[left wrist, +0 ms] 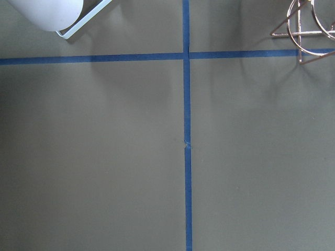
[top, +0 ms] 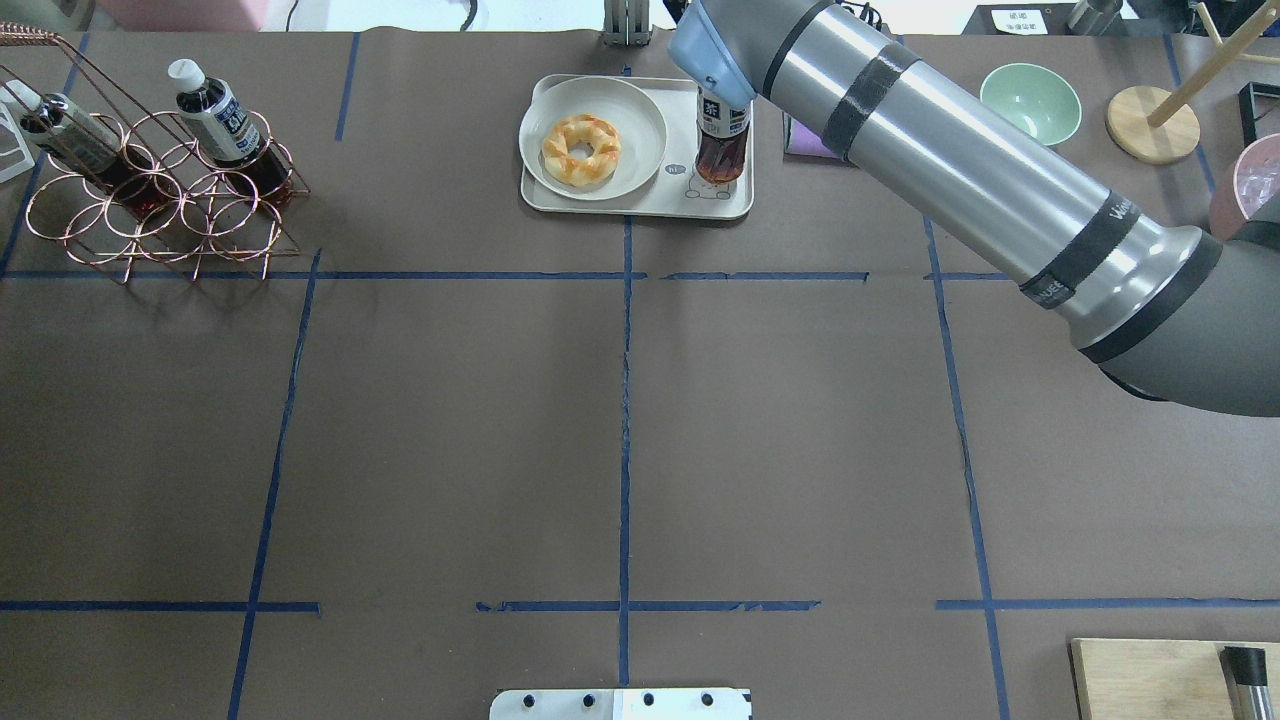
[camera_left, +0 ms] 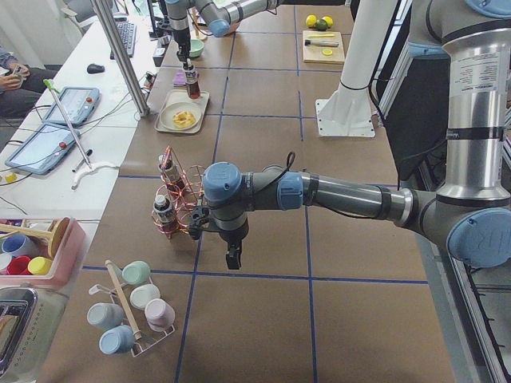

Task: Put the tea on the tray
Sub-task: 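Carry the bottle with the right gripper onto the cream tray beside the plate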

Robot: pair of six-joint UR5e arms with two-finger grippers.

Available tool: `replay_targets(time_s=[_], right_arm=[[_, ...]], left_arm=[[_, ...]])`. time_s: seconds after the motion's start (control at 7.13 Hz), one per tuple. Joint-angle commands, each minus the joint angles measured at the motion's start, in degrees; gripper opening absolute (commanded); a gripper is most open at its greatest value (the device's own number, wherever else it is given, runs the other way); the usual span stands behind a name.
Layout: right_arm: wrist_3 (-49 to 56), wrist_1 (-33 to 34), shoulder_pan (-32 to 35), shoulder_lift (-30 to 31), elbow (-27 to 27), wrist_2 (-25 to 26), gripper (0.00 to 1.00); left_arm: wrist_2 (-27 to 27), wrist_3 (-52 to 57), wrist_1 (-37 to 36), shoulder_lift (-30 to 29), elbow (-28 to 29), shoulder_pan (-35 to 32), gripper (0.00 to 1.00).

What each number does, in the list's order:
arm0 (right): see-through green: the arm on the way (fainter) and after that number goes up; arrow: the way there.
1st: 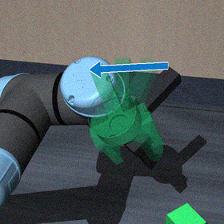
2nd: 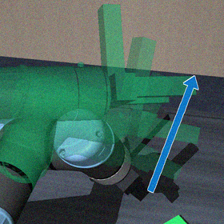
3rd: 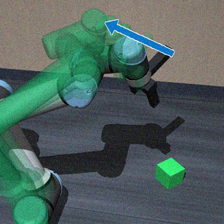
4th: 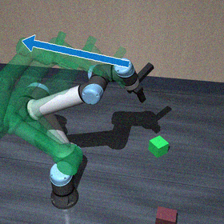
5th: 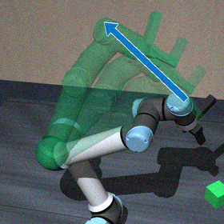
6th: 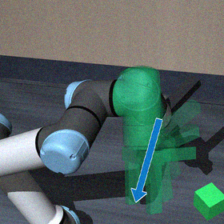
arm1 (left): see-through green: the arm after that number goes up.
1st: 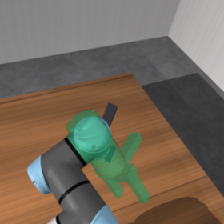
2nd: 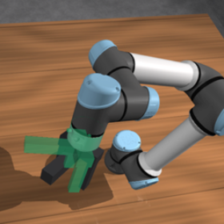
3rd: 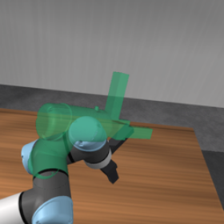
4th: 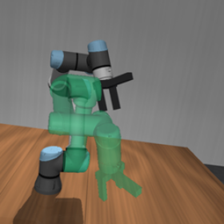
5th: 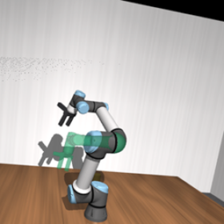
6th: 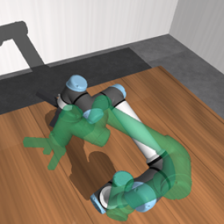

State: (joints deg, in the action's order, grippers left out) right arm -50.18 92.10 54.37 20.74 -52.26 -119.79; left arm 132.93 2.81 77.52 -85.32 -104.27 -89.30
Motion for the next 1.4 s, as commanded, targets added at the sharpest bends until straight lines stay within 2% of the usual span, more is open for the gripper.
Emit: replay_targets(time_s=[0.0,0.14,0.28,0.42,0.7,0.84,0.98,1.12,1.26], right_arm=[[-0.3,-1.6,-0.2,0.4,0.4,0.0,0.14],[-0.4,-2.0,-0.4,0.4,0.4,0.0,0.2],[-0.3,-2.3,-0.6,0.4,0.4,0.0,0.57],[-0.4,-2.3,-0.9,0.4,0.4,0.1,0.98],[-0.4,-2.0,-0.1,-0.2,-0.5,-0.5,1.0],[0.1,-1.5,2.8,-0.3,-2.0,-5.0,1.0],[1.1,2.3,6.1,1.1,-5.4,-9.2,1.0],[7.0,9.4,7.2,5.7,-13.2,-9.4,1.0],[13.4,13.3,8.6,11.5,-20.6,-9.4,1.0]], left_arm=[[0.0,0.0,0.0,0.0,-0.1,0.0,1.0],[0.0,0.0,0.0,0.0,0.0,0.0,1.0],[0.0,0.0,0.0,-0.1,0.3,0.0,1.0],[0.0,0.0,0.0,-0.2,0.4,0.0,1.0],[0.0,0.0,0.0,-0.2,0.5,0.0,1.0],[0.0,0.0,0.0,-0.2,0.7,0.0,1.0],[0.0,0.0,0.1,-0.2,0.8,0.0,1.0],[0.0,0.0,0.1,-0.2,0.7,0.0,1.0],[-0.1,0.2,0.1,-0.2,0.7,0.0,1.0]])
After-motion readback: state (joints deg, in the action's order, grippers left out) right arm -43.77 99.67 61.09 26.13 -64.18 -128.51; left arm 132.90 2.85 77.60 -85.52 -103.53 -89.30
